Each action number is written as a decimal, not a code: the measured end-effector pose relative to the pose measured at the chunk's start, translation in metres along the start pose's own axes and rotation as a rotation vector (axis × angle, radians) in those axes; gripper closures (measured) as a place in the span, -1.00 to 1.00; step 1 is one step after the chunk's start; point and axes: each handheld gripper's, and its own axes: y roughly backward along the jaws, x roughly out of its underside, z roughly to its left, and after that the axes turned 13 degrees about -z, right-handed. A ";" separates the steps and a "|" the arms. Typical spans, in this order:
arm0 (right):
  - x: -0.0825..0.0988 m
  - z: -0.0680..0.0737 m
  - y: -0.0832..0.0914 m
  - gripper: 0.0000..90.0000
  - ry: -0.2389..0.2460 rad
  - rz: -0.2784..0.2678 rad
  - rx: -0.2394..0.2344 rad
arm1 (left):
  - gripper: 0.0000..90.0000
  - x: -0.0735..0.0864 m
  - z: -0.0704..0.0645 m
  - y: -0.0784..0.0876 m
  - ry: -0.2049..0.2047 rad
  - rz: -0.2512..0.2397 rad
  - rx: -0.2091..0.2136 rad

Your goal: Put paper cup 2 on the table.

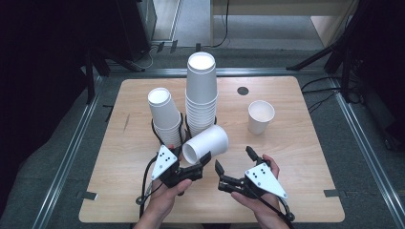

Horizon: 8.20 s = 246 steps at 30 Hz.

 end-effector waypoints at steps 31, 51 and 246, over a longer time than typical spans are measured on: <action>-0.002 -0.026 0.015 -1.00 -0.961 0.071 0.128 | -0.50 0.025 -0.029 -0.020 0.009 -0.064 0.104; 0.012 -0.031 0.011 -1.00 -1.313 0.051 0.216 | -0.50 0.033 -0.040 -0.021 -0.018 -0.067 0.128; 0.029 -0.103 -0.004 -0.66 0.127 -0.220 0.327 | -0.98 0.020 0.046 0.071 -0.122 0.140 -0.193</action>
